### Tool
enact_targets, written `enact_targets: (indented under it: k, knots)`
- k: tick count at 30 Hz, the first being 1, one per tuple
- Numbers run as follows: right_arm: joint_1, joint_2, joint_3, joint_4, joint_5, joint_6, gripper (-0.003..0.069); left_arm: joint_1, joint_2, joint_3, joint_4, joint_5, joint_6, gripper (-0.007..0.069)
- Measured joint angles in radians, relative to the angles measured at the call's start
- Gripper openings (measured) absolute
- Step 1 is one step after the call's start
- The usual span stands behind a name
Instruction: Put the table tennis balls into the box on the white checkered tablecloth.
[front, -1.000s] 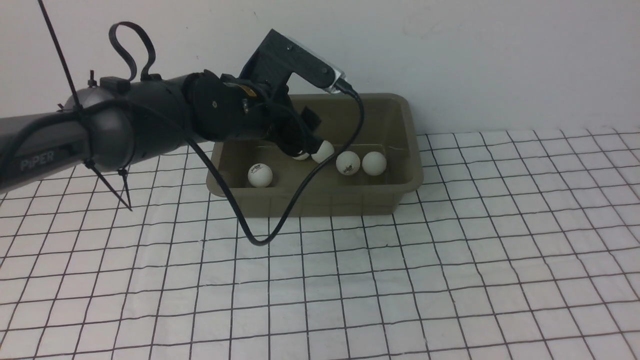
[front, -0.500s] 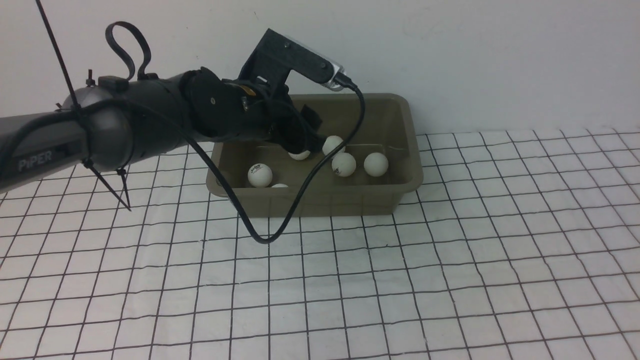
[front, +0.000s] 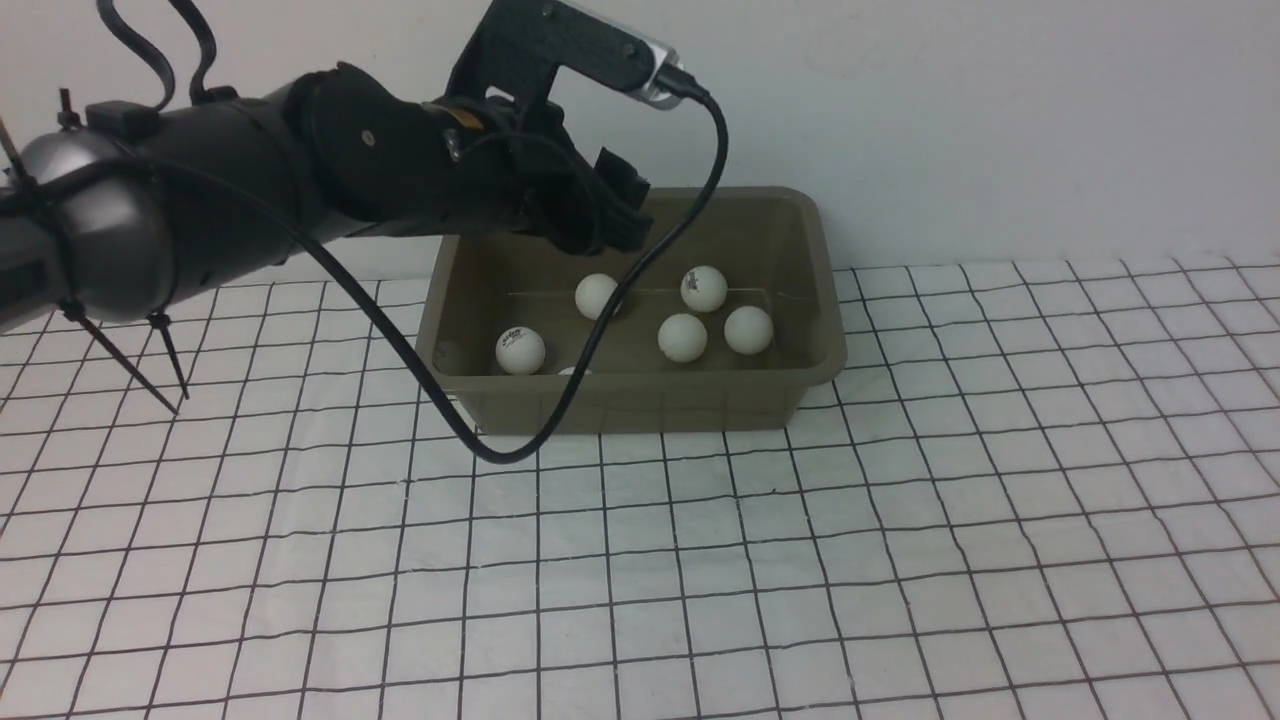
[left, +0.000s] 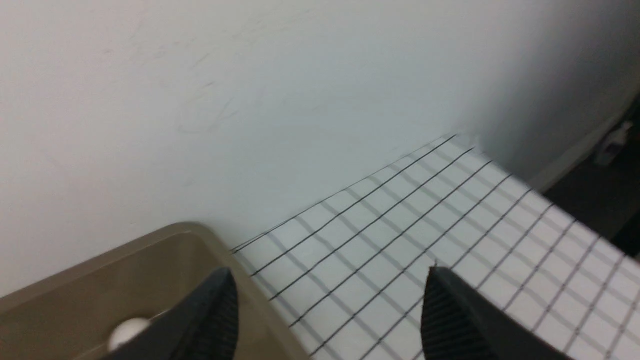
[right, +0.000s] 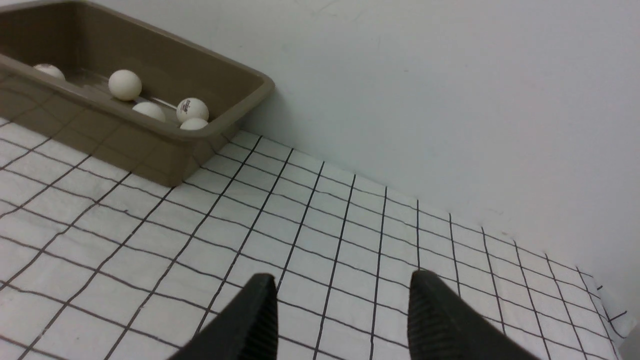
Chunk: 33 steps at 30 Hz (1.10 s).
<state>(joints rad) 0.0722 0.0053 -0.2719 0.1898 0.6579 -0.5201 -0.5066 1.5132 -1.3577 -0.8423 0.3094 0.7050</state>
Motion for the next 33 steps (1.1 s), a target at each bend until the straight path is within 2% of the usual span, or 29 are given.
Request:
enact_targets:
  k: [10,15,19,21,27,30,33]
  knots:
    - [0.0,0.0,0.0,0.0,0.003,0.0,0.0335,-0.062,-0.019,0.0,-0.266,0.0,0.0,0.0447]
    - [0.0,0.0,0.001,0.002,0.004,0.0,0.0335,-0.061,-0.005,0.0,-0.321,-0.003,0.04,0.0447]
    - [0.0,0.0,0.001,0.004,0.004,0.0,0.0335,-0.061,-0.005,0.001,-0.319,-0.004,0.166,0.0447]
    - [0.0,0.0,0.001,0.004,0.004,0.0,0.0335,-0.061,-0.009,0.001,-0.313,-0.004,0.332,0.0447]
    - [0.0,0.0,0.001,0.004,0.004,0.0,0.0335,-0.06,-0.04,0.001,-0.32,-0.004,0.608,0.0447]
    - [0.0,0.0,0.001,0.004,0.004,0.0,0.0335,-0.046,-0.077,0.001,-0.343,-0.003,0.682,0.0447]
    - [0.0,0.0,0.001,0.004,0.004,0.0,0.0335,-0.01,-0.131,0.001,-0.349,-0.003,0.7,0.0447]
